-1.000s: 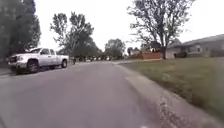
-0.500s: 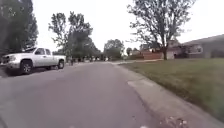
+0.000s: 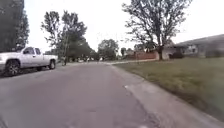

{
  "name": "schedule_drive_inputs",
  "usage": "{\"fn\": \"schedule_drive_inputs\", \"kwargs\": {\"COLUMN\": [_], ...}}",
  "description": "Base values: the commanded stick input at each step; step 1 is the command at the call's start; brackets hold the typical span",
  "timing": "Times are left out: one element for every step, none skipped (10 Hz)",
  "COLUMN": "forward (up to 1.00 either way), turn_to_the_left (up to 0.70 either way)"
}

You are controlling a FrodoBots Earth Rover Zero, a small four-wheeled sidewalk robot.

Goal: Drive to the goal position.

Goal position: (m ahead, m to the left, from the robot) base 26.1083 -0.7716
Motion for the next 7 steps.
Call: {"fn": "schedule_drive_inputs", "kwargs": {"forward": [1.0,1.0,1.0,1.0,1.0,1.0,1.0], "turn_to_the_left": [-0.04,-0.34,-0.39,-0.21,0.0,0.0,0.0]}}
